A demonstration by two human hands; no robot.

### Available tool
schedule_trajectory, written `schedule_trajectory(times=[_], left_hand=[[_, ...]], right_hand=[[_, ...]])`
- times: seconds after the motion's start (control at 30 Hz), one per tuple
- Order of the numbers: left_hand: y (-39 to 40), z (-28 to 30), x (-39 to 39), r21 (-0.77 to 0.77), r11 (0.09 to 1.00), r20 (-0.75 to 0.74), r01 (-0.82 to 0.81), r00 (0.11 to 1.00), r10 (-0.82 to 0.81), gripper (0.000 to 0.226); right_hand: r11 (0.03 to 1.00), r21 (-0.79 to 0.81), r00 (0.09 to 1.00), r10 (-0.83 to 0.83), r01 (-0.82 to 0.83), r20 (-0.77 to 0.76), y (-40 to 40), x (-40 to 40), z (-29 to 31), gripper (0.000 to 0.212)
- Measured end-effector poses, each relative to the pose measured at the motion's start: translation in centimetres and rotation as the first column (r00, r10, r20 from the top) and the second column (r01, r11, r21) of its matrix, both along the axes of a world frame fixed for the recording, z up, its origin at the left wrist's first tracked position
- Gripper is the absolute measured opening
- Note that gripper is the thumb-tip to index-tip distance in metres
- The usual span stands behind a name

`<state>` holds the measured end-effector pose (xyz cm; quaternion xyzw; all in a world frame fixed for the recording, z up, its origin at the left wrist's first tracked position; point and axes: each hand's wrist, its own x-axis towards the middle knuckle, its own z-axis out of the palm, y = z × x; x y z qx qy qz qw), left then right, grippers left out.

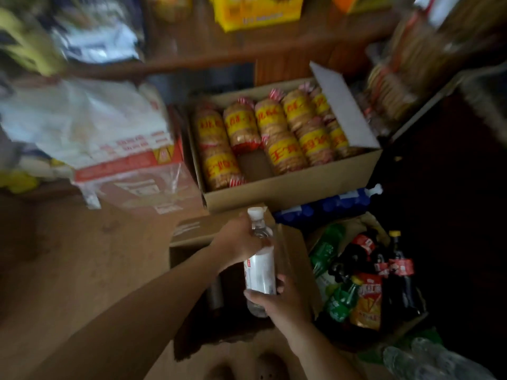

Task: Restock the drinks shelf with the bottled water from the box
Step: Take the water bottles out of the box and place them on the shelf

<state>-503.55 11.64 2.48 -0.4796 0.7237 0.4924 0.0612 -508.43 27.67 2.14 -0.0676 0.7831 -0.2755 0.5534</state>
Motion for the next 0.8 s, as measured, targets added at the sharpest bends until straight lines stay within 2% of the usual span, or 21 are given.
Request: schedule_trajectory(times=[0.07,0.17,0.23,0.3,0.37,0.43,0.47,0.5,0.63,0.7,0.8], left_hand=[[-1.0,5.2,-1.8,-0.055,0.997,-0.047,0.055,0.997,-0.057,0.042],[-1.7,13.7,-4.7,-0.142,0.988,-0.096,0.059,0.993,-0.073,0.055],[-1.7,19.1,-6.3,-0.156,0.987,-0.148,0.047,0.986,-0.070,0.055],[-1.3,24.0,-8.2,-0.152,0.986,-0.219,0.071,0.970,-0.104,0.048],[-0.5,28.7,-10.3,-0.180,0.977,-0.259,0.110,0.953,-0.155,0.043],[0.8,33.8,-12.2,-0.232,0.965,-0.279,0.125,0.942,-0.189,0.055],[1.5,36.4,-13.0,-0.254,0.961,-0.286,0.110,0.941,-0.183,0.067],[2.3,38.7,-13.7,-0.280,0.954,-0.306,0.110,0.932,-0.197,0.068],[6.3,46.7,-16.5,-0.331,0.924,-0.376,0.192,0.871,-0.315,0.043],[8.5,49.9,-18.0,-0.284,0.934,-0.455,0.216,0.828,-0.329,0.044],[12.4,53.6,-20.1,-0.207,0.942,-0.553,0.263,0.763,-0.334,0.057]], right_hand=[[0.996,-0.092,0.991,-0.027,0.015,-0.129,-0.4,0.1,4.3,0.110],[0.976,-0.216,0.927,-0.097,0.017,-0.363,-0.9,-0.6,10.5,0.106],[0.972,-0.235,0.862,-0.108,-0.013,-0.495,-1.1,-1.6,14.7,0.108],[0.977,-0.211,0.783,-0.110,-0.027,-0.613,-0.9,-2.9,18.9,0.107],[0.983,-0.182,0.667,-0.115,-0.031,-0.736,0.1,-4.6,23.3,0.094],[0.985,-0.170,0.555,-0.135,-0.011,-0.821,1.2,-6.4,27.4,0.080],[0.984,-0.180,0.522,-0.157,0.007,-0.838,1.8,-7.4,29.3,0.075],[0.980,-0.200,0.502,-0.185,0.024,-0.845,2.5,-8.3,31.1,0.073],[0.947,-0.309,0.426,-0.314,0.083,-0.848,5.8,-11.5,37.4,0.068],[0.912,-0.389,0.419,-0.408,0.134,-0.811,7.5,-12.7,40.0,0.070],[0.828,-0.524,0.400,-0.556,0.199,-0.728,10.3,-14.2,43.4,0.074]])
